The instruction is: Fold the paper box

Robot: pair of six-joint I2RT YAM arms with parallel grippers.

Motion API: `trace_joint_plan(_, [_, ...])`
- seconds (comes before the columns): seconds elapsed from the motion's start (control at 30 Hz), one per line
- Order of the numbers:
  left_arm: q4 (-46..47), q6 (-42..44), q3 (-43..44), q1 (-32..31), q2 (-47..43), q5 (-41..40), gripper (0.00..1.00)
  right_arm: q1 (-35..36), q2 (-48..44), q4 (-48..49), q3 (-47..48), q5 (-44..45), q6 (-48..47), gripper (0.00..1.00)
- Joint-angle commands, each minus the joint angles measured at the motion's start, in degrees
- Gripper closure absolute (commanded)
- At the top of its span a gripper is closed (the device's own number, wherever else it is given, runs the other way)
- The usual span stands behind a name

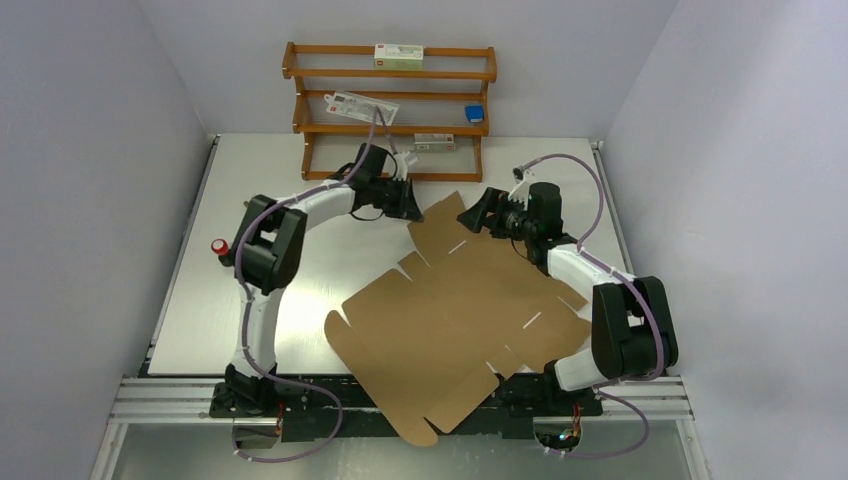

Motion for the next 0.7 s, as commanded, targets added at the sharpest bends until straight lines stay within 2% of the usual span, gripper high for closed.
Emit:
trace_joint_plan(0.0, [3.0,-2.4,-5.4,2.7,-10.0,-0.6,0.95,0.5,-2.1,-0.6,2.2,-0.6,-1.2,0.11])
trace_joint_plan(0.2, [6.1,-7.4,-15.7,5.4,-22.0,-4.6,0.95,0.5,-3.6,-3.2,5.7,1.3,-2.4,0.1])
trace_joint_plan(0.4, [4.4,-9.6,-23.7,8.8,-32.9,-8.6,0.95,0.4,-3.9,-7.8,10.0,6.2,-4.8,0.08])
trace_joint_plan(0.67, [1.1,-9.8,-30.2,9.7,-46.9,-17.4,0.95,-0.5,-4.3,-10.1,12.9,10.2,-6.2,0.03])
